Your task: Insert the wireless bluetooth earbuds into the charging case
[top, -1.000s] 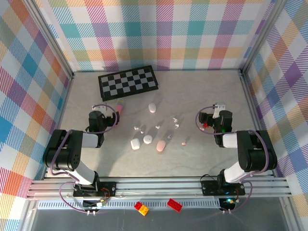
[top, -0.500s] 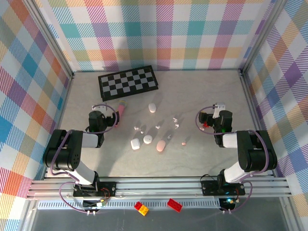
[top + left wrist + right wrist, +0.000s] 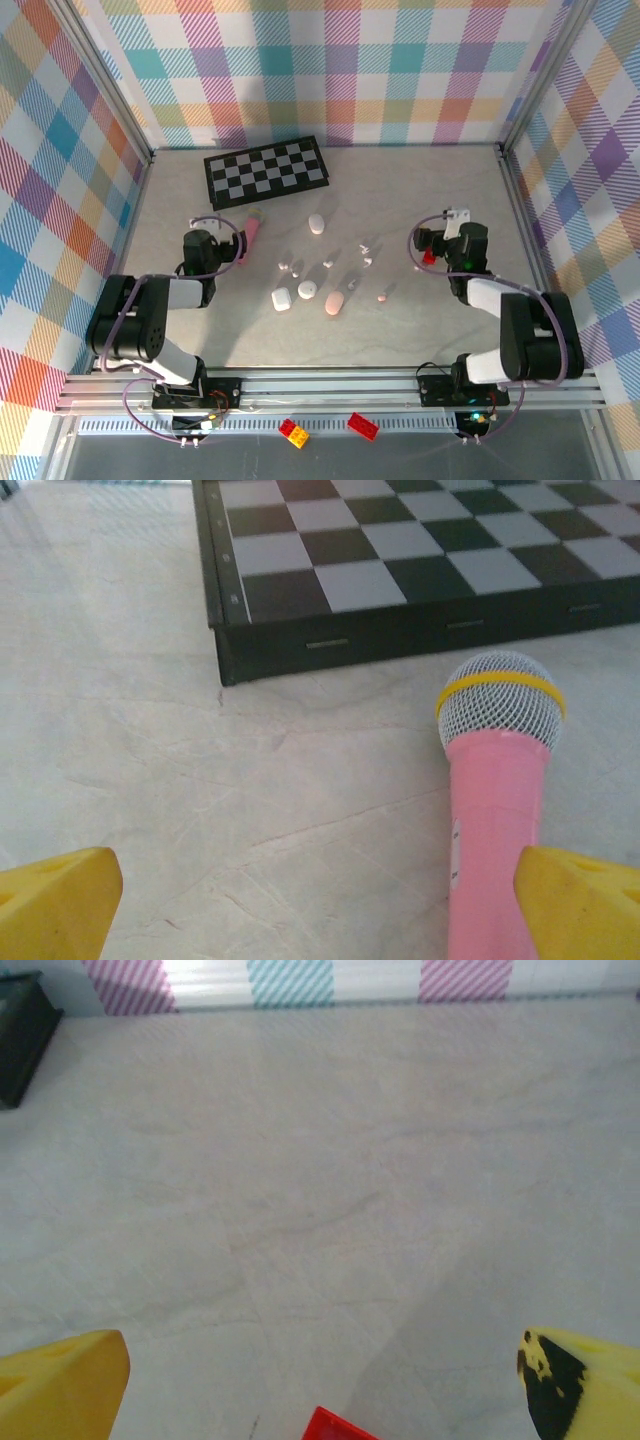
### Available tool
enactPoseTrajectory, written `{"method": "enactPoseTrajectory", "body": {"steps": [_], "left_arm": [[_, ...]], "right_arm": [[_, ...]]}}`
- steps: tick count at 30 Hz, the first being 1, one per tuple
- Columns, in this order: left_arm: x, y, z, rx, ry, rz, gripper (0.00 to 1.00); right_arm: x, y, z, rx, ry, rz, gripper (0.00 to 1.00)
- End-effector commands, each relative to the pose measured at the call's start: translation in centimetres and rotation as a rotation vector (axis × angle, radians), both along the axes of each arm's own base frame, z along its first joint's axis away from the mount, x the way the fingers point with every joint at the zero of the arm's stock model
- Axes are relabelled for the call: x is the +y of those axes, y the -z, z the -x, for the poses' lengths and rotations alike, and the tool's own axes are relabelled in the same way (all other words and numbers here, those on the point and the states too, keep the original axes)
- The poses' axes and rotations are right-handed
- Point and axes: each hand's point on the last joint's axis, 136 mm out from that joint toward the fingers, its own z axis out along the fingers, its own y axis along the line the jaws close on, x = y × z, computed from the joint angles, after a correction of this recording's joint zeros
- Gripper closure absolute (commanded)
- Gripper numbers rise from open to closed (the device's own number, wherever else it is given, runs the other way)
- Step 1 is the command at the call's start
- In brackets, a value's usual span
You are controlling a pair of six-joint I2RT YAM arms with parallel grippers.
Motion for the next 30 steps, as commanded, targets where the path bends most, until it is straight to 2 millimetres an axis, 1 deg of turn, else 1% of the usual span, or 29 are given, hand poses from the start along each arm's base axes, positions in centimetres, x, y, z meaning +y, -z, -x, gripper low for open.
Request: {"method": "enactPoseTrajectory", "body": {"steps": [1,4,6,8,10,12,14,16,17,19,21,23,25,27,29,30], "left_arm": [[-0.3,-2.8,0.7,-0.049,-0.015,-0.034,0.0],[-0.9,-4.8,1.2,-0.058,-0.026,-0.062,0.0],[-2.2,-6.4,1.6,-0.07,0.003,-0.06,0.0],[-3.8,-7.4,2.2,-0.063,0.045,-0.058,0.0],[-5.7,-8.1,3.0,-0.048,0.094,-0.047,0.0],[-7.4,-8.5,3.9,-0.026,0.138,-0.022,0.0],[-8.9,-8.8,4.8,0.003,0.177,0.008,0.0],[-10.0,-9.0,5.7,0.031,0.207,0.067,0.0],[-10.3,-9.1,5.9,0.047,0.208,0.099,0.0],[-10.9,-9.2,6.5,0.078,0.227,0.15,0.0],[-11.1,-9.6,6.8,0.078,0.237,0.172,0.0],[-10.9,-10.1,7.1,0.061,0.231,0.18,0.0],[-10.6,-10.5,7.4,0.041,0.222,0.179,0.0],[-10.4,-10.7,7.6,0.026,0.224,0.176,0.0],[-10.7,-10.5,8.0,0.021,0.237,0.168,0.0],[-11.2,-10.3,8.3,0.023,0.252,0.159,0.0]], "right_arm": [[1.4,-2.3,0.7,0.01,-0.073,0.042,0.01],[2.6,-4.4,1.7,0.012,-0.115,0.037,0.01],[3.4,-5.5,2.3,0.024,-0.124,0.016,0.01],[4.7,-6.5,3.1,0.034,-0.151,-0.019,0.01],[6.5,-7.5,4.3,0.047,-0.194,-0.05,0.01],[7.7,-7.8,5.2,0.095,-0.172,-0.119,0.01],[9.3,-7.5,6.3,0.169,-0.176,-0.193,0.01],[11.5,-6.5,7.7,0.235,-0.192,-0.224,0.01],[12.4,-6.0,8.2,0.256,-0.186,-0.222,0.01],[14.7,-4.8,9.6,0.319,-0.196,-0.232,0.01],[16.5,-3.6,10.8,0.397,-0.186,-0.245,0.01],[18.5,-2.2,12.1,0.481,-0.187,-0.235,0.01],[19.8,-0.1,13.4,0.591,-0.147,-0.207,0.01],[20.7,1.6,14.4,0.684,-0.1,-0.18,0.01],[21.6,2.9,15.2,0.75,-0.069,-0.16,0.01],[21.9,3.4,15.4,0.777,-0.05,-0.153,0.01]]}}
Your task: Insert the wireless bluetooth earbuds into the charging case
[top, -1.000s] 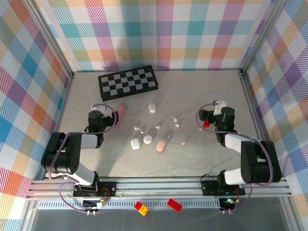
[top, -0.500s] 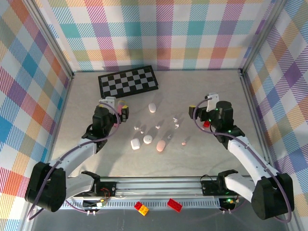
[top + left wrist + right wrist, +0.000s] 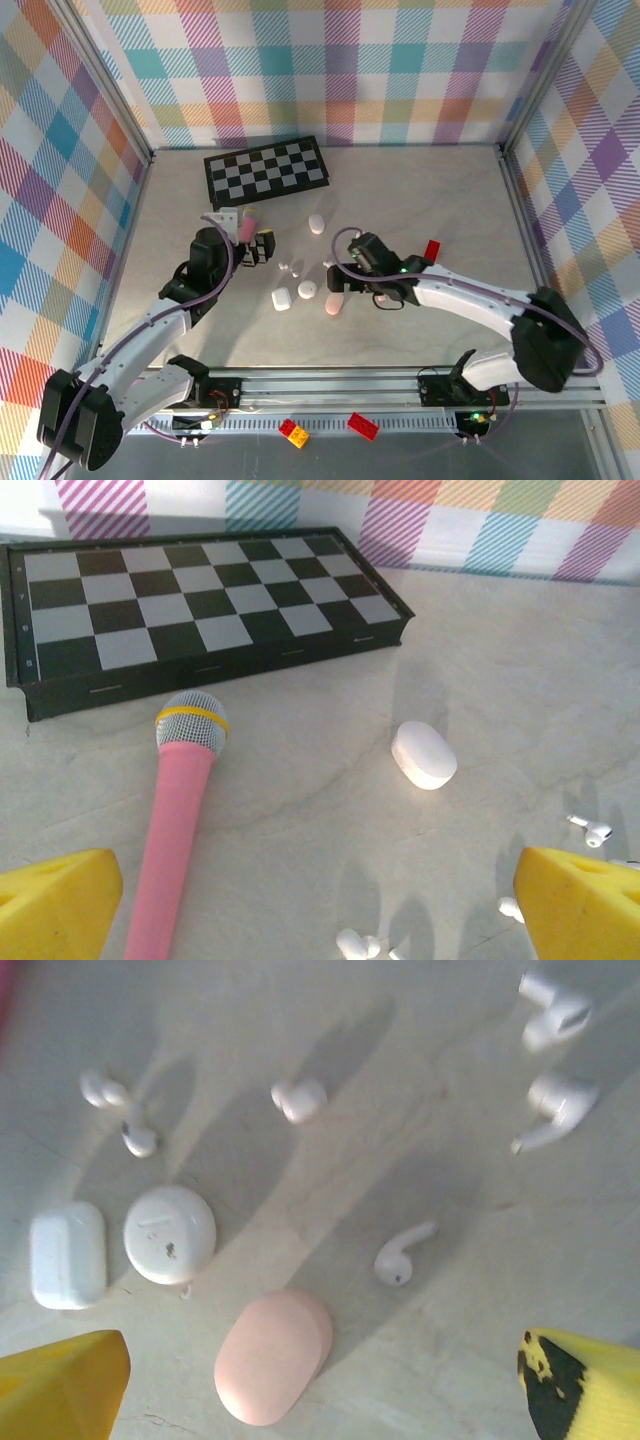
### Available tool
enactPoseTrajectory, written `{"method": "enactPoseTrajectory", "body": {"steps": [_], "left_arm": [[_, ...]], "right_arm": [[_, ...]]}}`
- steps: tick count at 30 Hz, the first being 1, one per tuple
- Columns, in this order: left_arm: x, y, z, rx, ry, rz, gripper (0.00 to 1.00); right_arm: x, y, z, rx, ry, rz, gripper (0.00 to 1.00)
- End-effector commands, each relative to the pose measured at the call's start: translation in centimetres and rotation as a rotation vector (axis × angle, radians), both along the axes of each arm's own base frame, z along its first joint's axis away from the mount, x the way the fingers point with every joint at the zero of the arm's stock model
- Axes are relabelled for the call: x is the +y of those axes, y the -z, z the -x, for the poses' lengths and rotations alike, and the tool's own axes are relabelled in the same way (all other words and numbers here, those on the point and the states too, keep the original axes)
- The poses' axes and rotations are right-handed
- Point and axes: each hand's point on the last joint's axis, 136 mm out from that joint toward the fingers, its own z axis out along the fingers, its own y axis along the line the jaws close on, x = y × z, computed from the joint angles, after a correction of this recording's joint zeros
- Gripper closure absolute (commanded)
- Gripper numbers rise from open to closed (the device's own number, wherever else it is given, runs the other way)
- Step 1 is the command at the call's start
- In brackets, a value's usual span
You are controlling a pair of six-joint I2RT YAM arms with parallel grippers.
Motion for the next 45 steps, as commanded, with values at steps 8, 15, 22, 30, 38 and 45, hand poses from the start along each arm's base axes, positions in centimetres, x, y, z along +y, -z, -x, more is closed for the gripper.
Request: {"method": "enactPoseTrajectory", "body": {"steps": [8,15,22,30,38,45], "left_arm": [[-7.9,3.5,5.6,0.127,0.204,-0.066,0.0],[-14.0,6.1,10.0,0.28,0.341,-0.138,0.0],[-17.5,9.3,11.8,0.468,0.394,-0.256,0.13],[-19.2,13.3,12.7,0.676,0.418,-0.385,0.12],[-19.2,14.7,12.0,0.677,0.409,-0.469,0.27],[-20.0,15.7,11.8,0.69,0.412,-0.461,0.31]], "right_arm": [[-4.2,1.6,0.6,0.137,0.272,0.046,0.01],[-10.8,0.8,0.7,0.142,0.431,-0.041,0.01],[-14.4,0.1,0.9,0.098,0.502,-0.041,0.01],[-14.1,0.8,1.3,0.112,0.511,-0.084,0.01],[-14.1,1.8,2.3,0.143,0.527,-0.115,0.01],[-14.2,1.3,2.3,0.128,0.53,-0.123,0.01]]}}
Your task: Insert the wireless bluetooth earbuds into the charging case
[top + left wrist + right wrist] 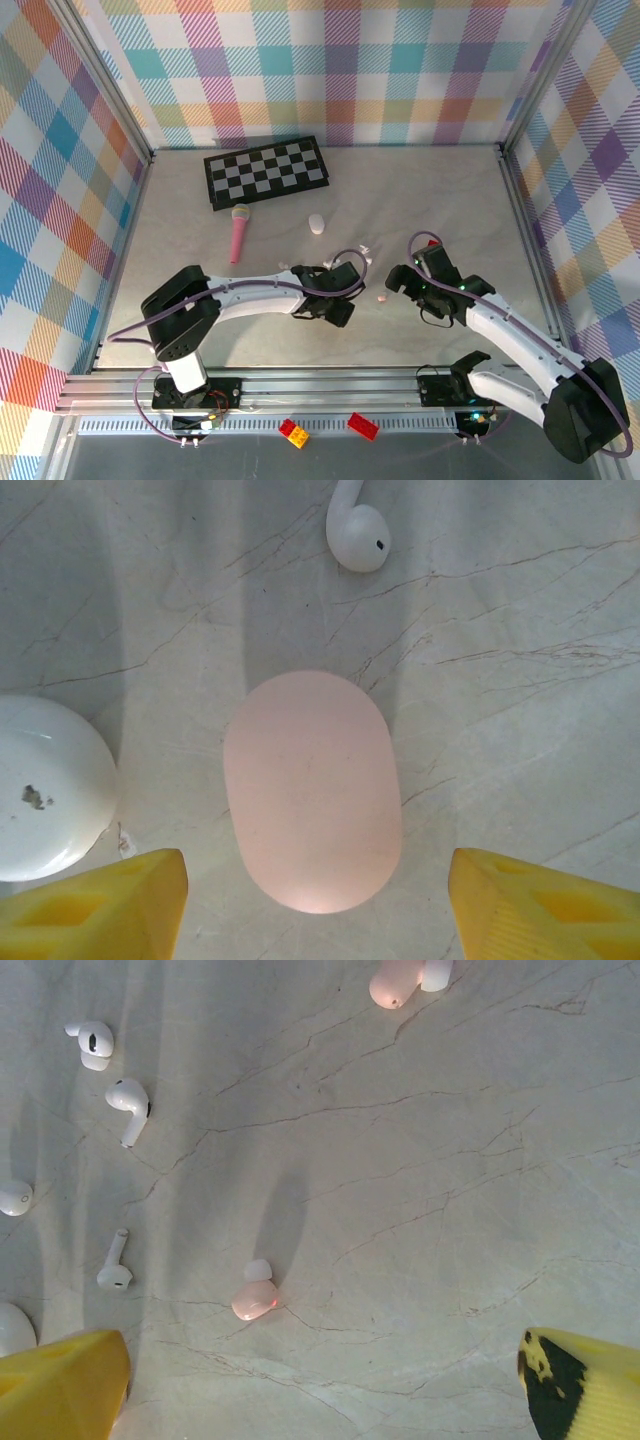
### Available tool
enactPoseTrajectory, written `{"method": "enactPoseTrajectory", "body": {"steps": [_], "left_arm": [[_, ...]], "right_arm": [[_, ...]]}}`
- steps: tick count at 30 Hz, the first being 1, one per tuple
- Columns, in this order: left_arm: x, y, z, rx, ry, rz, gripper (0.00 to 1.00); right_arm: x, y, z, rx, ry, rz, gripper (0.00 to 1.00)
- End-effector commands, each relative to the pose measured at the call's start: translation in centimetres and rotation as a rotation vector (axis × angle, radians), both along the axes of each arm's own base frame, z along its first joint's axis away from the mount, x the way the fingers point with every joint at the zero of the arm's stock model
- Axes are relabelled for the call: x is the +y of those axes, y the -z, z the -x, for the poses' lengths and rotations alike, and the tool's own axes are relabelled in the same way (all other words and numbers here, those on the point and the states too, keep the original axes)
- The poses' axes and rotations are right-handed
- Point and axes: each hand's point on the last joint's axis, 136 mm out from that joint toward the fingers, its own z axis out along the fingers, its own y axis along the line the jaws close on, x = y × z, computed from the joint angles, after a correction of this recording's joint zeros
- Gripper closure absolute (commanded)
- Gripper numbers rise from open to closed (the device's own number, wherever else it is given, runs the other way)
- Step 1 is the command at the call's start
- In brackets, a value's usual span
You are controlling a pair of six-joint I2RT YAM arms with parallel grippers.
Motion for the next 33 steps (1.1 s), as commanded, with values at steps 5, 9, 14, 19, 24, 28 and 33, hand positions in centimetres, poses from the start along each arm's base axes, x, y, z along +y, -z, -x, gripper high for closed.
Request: {"method": "enactPoseTrajectory", "body": {"steps": [5,9,14,19,24,28,33], "left_arm": [[-1.0,0.6,-0.3,0.017,0.007,0.007,0.34],[-1.5,1.2,-0.5,0.03,0.007,0.023,0.36],[-1.5,1.7,-0.4,0.043,0.005,0.021,0.48],[-0.8,1.3,-0.2,0.029,0.004,0.019,0.58],[-0.7,-0.8,-1.1,-0.065,0.063,0.053,0.59],[-1.0,-3.5,-1.5,-0.154,0.185,0.103,0.59],[-2.0,-6.8,-0.9,-0.254,0.375,0.238,0.58]], "right_arm": [[0.1,-0.1,-0.1,-0.003,0.011,-0.018,0.01],[0.2,-0.1,-0.2,-0.005,0.009,-0.021,0.01],[0.2,-0.1,0.0,0.002,0.005,-0.022,0.01],[0.1,-0.4,0.1,-0.006,0.003,-0.019,0.01],[1.2,-1.8,-0.2,-0.066,-0.111,-0.039,0.01],[1.6,-3.3,0.4,-0.106,-0.192,-0.078,0.01],[3.4,-5.3,1.4,-0.11,-0.28,-0.277,0.01]]}}
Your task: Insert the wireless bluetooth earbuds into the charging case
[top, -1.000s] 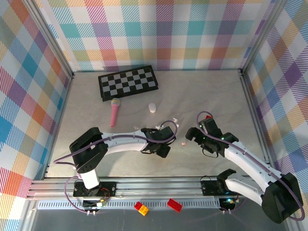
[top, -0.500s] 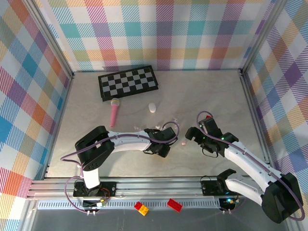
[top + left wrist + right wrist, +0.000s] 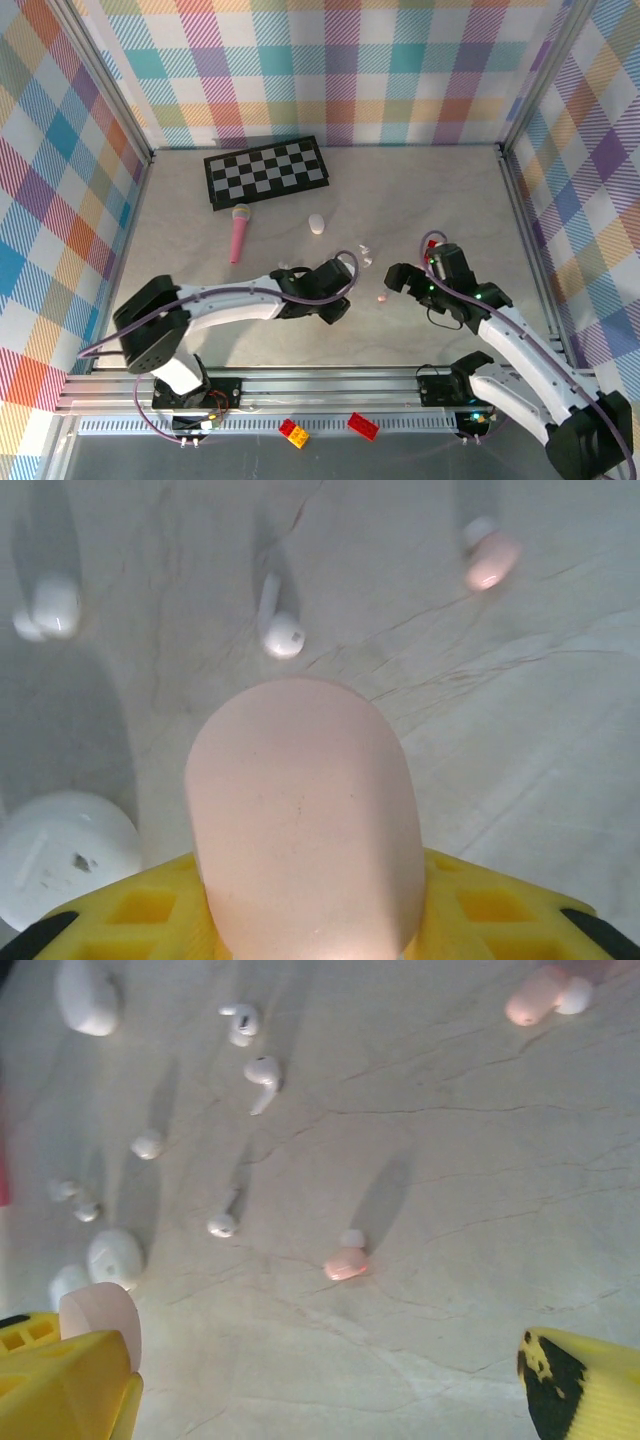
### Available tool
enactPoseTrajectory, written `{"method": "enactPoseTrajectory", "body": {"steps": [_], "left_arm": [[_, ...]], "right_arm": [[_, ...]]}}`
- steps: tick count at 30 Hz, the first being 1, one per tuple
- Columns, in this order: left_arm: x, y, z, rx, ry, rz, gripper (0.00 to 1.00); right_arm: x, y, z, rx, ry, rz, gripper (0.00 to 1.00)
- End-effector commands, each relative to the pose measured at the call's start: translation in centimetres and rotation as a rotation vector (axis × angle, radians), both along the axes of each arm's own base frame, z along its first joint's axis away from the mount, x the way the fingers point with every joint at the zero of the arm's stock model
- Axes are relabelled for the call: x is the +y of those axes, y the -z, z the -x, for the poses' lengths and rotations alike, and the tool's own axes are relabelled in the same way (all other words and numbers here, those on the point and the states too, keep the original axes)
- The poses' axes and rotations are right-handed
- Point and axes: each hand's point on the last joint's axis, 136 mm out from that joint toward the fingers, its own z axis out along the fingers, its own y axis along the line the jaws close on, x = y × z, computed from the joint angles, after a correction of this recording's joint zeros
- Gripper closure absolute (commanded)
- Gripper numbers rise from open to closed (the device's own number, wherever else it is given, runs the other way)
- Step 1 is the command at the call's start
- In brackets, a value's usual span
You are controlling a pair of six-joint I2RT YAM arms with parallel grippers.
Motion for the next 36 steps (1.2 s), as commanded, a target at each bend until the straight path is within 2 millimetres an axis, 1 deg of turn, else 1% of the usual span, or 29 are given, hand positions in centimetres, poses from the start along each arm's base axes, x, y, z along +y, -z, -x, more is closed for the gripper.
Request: {"method": "enactPoseTrajectory", "body": {"steps": [1,4,7,8,12,15,19,23,25,32,36], "left_arm": [[-1.2,-2.7,-0.1,-0.096,0.167,0.102,0.58],[-1.9,-4.0,0.8,-0.125,0.286,0.17,0.58],[-2.7,-4.9,1.7,-0.154,0.393,0.213,0.58],[-3.0,-5.2,2.0,-0.161,0.417,0.226,0.58],[-4.1,-6.6,2.6,-0.204,0.494,0.301,0.58],[-4.5,-7.5,2.8,-0.222,0.519,0.33,0.58],[-4.5,-8.3,3.1,-0.242,0.547,0.339,0.58],[-4.4,-8.7,3.3,-0.25,0.563,0.337,0.58],[-4.3,-8.8,3.4,-0.25,0.567,0.335,0.58],[-4.0,-8.8,3.1,-0.261,0.55,0.323,0.58],[-4.0,-8.7,2.9,-0.261,0.54,0.319,0.58]], "right_arm": [[2.4,-2.0,1.2,0.011,-0.145,-0.162,0.01],[4.6,-3.4,2.5,0.032,-0.267,-0.321,0.01],[6.7,-5.0,3.9,0.044,-0.391,-0.471,0.0],[7.0,-5.3,4.1,0.047,-0.414,-0.502,0.0],[8.0,-6.5,4.6,0.056,-0.472,-0.588,0.08],[8.3,-6.5,4.6,0.085,-0.485,-0.608,0.17],[8.6,-5.8,4.3,0.126,-0.487,-0.62,0.34],[8.9,-5.7,3.8,0.138,-0.486,-0.645,0.51],[9.0,-5.8,3.7,0.143,-0.486,-0.654,0.55],[9.5,-6.1,3.7,0.17,-0.497,-0.696,0.64],[9.9,-5.9,3.9,0.199,-0.511,-0.701,0.62]]}}
